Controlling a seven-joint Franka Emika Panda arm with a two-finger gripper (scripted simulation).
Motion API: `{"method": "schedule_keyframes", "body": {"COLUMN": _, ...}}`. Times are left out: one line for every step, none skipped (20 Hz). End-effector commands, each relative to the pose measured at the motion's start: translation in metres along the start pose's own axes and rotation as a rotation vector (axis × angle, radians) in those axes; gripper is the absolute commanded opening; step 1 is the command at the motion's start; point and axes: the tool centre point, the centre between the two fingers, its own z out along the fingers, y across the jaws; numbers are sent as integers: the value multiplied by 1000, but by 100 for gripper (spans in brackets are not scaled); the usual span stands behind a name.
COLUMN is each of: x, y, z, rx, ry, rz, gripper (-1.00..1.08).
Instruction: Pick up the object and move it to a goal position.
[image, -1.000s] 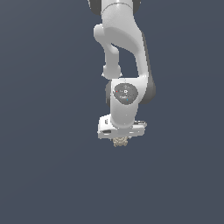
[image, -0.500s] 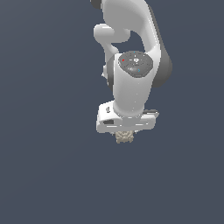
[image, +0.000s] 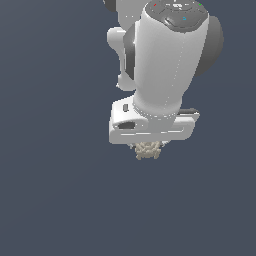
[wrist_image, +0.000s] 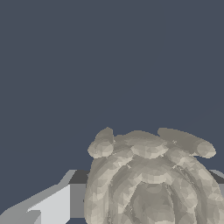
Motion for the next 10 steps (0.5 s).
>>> {"method": "schedule_keyframes", "body": {"x": 4, "y": -1, "z": -12, "rx": 0, "ry": -1, "rz": 0, "gripper": -100}}
{"method": "schedule_keyframes", "body": {"x": 5, "y": -1, "z": -16, "rx": 0, "ry": -1, "rz": 0, "gripper": -100}}
{"method": "schedule_keyframes", "body": {"x": 6, "y": -1, "z": -19, "rx": 0, "ry": -1, "rz": 0, "gripper": -100}}
{"method": "schedule_keyframes", "body": {"x": 7, "y": -1, "z": -22, "rx": 0, "ry": -1, "rz": 0, "gripper": -100}}
{"method": "schedule_keyframes", "body": {"x": 8, "y": -2, "z": -24, "rx": 0, "ry": -1, "rz": 0, "gripper": -100}}
{"method": "schedule_keyframes", "body": {"x": 9, "y": -2, "z": -27, "rx": 0, "ry": -1, "rz": 0, "gripper": -100}}
{"method": "schedule_keyframes", "body": {"x": 9, "y": -2, "z": -28, "rx": 0, "ry": -1, "rz": 0, "gripper": -100}}
{"method": "schedule_keyframes", "body": {"x": 10, "y": -2, "z": -30, "rx": 0, "ry": -1, "rz": 0, "gripper": -100}}
{"method": "schedule_keyframes", "body": {"x": 11, "y": -2, "z": -31, "rx": 0, "ry": -1, "rz": 0, "gripper": -100}}
{"method": "schedule_keyframes", "body": {"x": 11, "y": -2, "z": -32, "rx": 0, "ry": -1, "rz": 0, "gripper": -100}}
